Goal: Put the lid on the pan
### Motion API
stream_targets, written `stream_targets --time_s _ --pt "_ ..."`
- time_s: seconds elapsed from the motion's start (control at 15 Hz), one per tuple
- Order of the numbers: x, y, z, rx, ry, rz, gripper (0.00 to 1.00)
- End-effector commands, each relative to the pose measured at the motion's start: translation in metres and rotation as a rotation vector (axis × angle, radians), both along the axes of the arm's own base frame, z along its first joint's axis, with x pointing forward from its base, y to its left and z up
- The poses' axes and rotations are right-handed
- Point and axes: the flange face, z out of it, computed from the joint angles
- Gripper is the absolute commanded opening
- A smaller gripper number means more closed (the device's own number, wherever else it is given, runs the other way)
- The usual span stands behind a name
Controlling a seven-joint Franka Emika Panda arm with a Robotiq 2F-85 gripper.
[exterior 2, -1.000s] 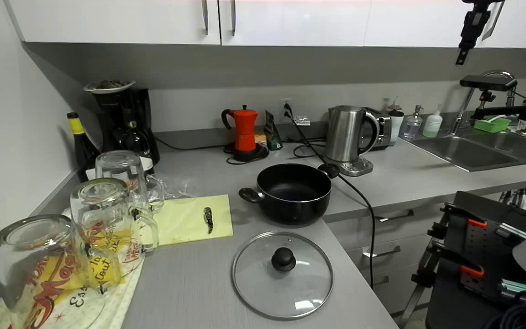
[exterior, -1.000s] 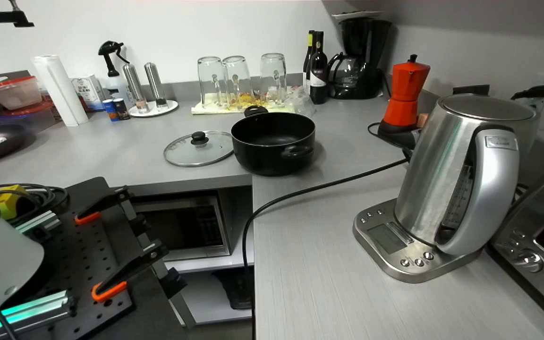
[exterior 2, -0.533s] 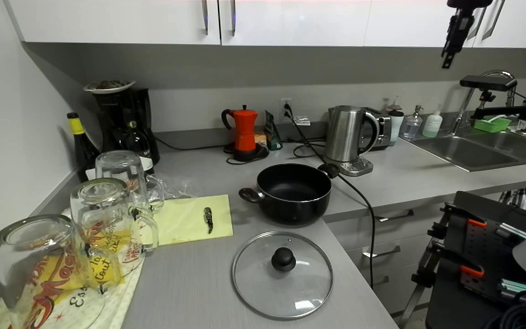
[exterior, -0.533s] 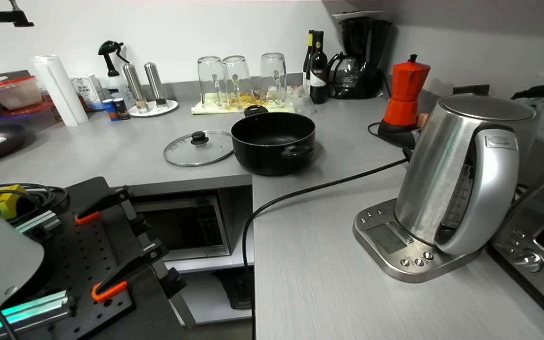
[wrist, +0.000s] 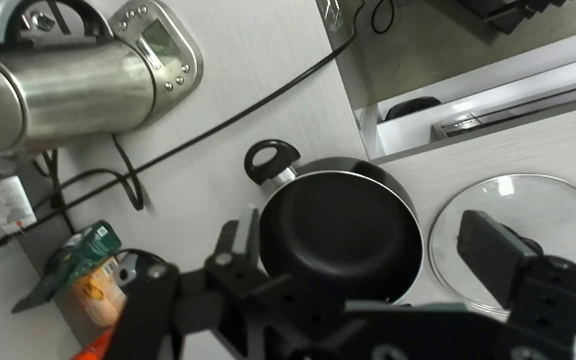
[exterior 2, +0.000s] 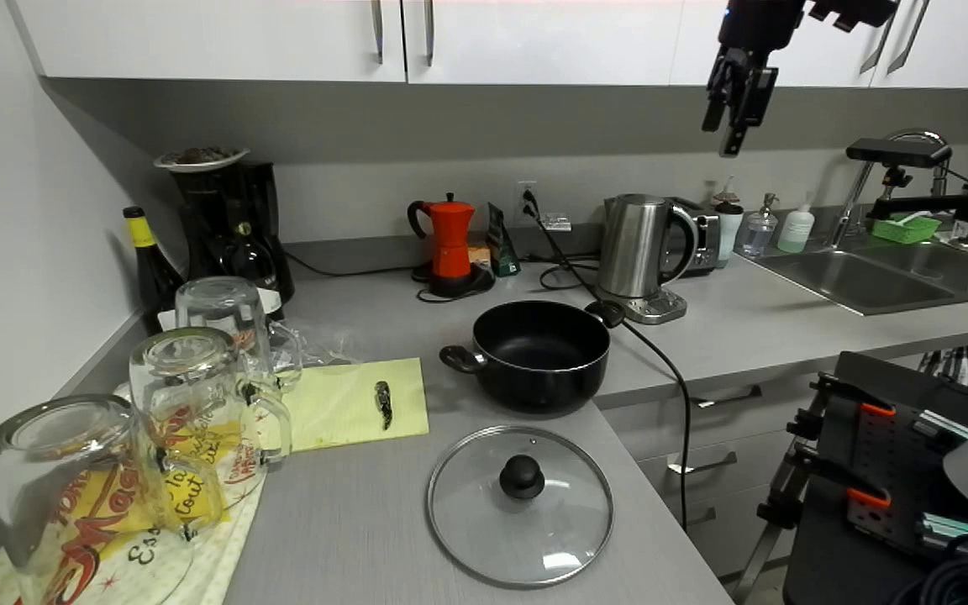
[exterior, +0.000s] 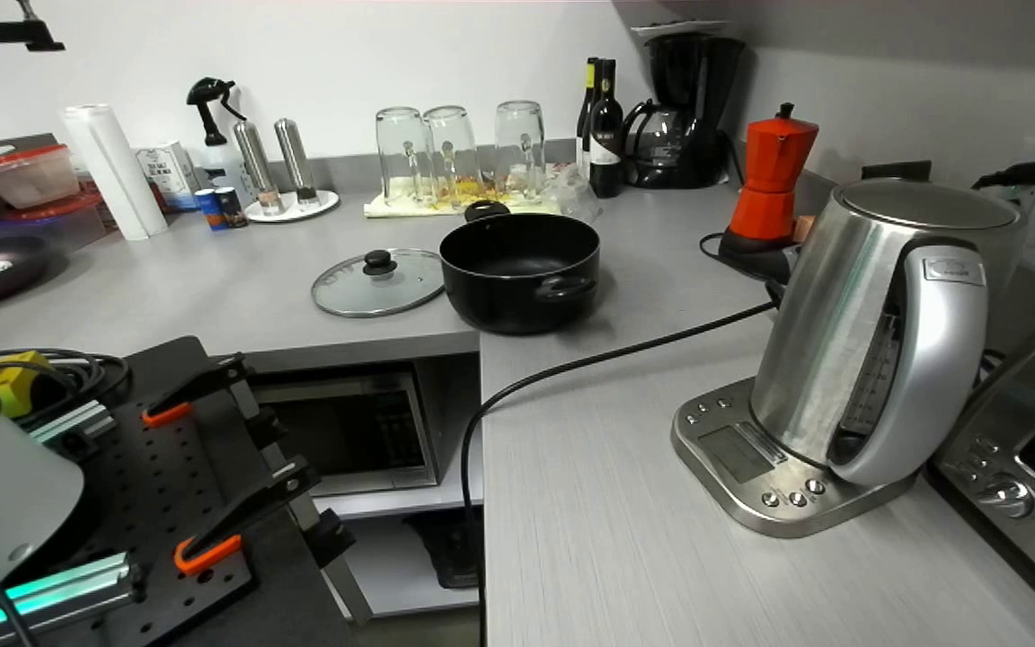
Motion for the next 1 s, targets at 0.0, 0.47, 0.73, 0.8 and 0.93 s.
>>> stream_targets --time_s 0.0,0.47,0.73,0.8,0.93 --pt "0.039 0.034 -0.007 0.012 0.044 0.193 1.0" --pt "0.087 0.109 -0.044 0.005 0.155 0.56 1.0" --pt "0.109 0.144 -0.08 0.036 0.211 0.763 1.0" --pt "0.114 0.15 -0.09 0.045 0.228 0.803 1.0" --pt "0.124 0.158 -0.112 0.055 0.263 0.864 1.0"
